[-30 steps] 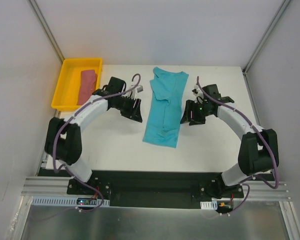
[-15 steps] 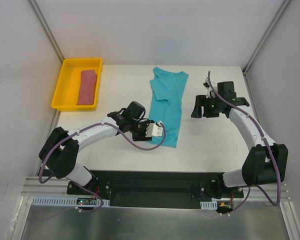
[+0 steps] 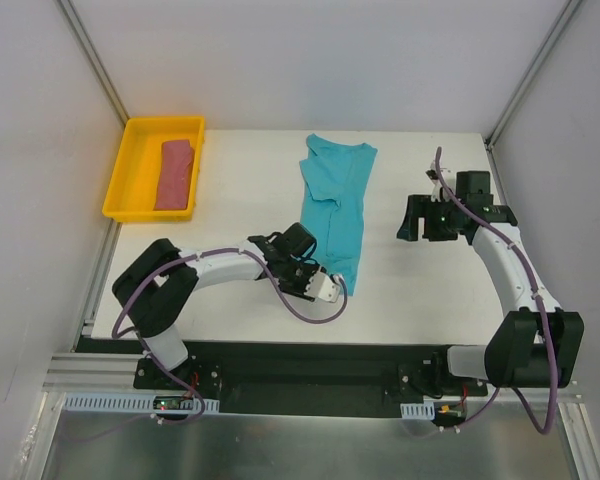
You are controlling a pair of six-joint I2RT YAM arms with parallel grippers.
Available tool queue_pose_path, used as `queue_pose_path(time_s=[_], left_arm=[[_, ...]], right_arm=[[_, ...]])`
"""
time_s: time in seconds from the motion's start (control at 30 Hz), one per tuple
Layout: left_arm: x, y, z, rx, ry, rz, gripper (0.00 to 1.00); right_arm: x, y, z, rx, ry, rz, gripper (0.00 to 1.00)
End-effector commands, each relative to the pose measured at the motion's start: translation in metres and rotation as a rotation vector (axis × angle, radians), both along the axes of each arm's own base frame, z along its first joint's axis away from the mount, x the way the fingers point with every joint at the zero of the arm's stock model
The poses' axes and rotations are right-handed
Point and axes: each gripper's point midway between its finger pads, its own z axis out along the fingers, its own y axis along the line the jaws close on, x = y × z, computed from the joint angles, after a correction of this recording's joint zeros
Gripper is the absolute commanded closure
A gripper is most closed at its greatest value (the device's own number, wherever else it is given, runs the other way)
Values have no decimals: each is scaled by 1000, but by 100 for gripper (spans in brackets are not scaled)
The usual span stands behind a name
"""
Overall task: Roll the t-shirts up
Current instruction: Roll the T-shirt to the center of the board.
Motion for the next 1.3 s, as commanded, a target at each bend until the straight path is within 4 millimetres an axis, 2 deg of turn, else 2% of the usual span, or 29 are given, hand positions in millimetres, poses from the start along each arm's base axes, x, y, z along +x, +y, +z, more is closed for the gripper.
queue_pose_path(time_s=[0.0, 0.03, 0.1, 0.13, 0.17, 0.27, 0.3, 0.33, 0.37, 0.4, 0.43, 0.5, 0.53, 0.57, 0.63, 0.67, 0.77, 1.0, 1.27], left_arm=[[11, 9, -19, 117, -63, 29, 70], [11, 10, -20, 124, -55, 58, 80], [11, 10, -15, 126, -48, 98, 88], [7, 13, -14, 133, -14, 140, 96], [6, 10, -10, 130, 10, 160, 100], [-13, 9, 0, 125, 161, 244, 100], [-19, 8, 4, 119, 204, 265, 100], [-31, -1, 16, 82, 317, 301, 100], [-33, -2, 22, 64, 386, 335, 100], [-37, -5, 27, 50, 455, 362, 100], [-40, -10, 35, 45, 530, 420, 100], [-45, -17, 45, 11, 677, 456, 100], [-44, -22, 52, -2, 742, 501, 100], [-47, -27, 61, -28, 822, 506, 100], [-41, -27, 64, -35, 921, 571, 100], [-40, -28, 62, -31, 961, 586, 100], [-34, -27, 63, -41, 1083, 644, 100], [-15, -25, 72, -92, 1243, 724, 100], [-15, -23, 85, -128, 1351, 717, 100]], right_arm=[[4, 0, 11, -20, -54, 71, 15], [5, 0, 12, -36, -74, 107, 13], [5, 3, 11, -39, -97, 158, 7], [6, 3, 11, -56, -120, 187, 7], [6, 6, 13, -55, -140, 218, 7], [3, 16, 15, -96, -230, 331, 4], [-1, 20, 22, -114, -281, 372, 5], [-10, 23, 12, -132, -288, 421, 4], [-14, 32, 12, -174, -352, 519, 4], [-22, 37, 21, -206, -434, 580, 4], [-38, 41, 1, -222, -431, 645, 4], [-53, 60, -2, -273, -547, 799, 4], [-68, 64, -8, -282, -582, 842, 4], [-80, 77, -11, -278, -615, 914, 4], [-96, 88, -9, -284, -687, 996, 4], [-113, 98, -20, -271, -687, 1071, 4], [-133, 112, -32, -281, -711, 1171, 4], [-145, 140, -56, -292, -670, 1239, 4], [-118, 163, -66, -372, -701, 1167, 4]])
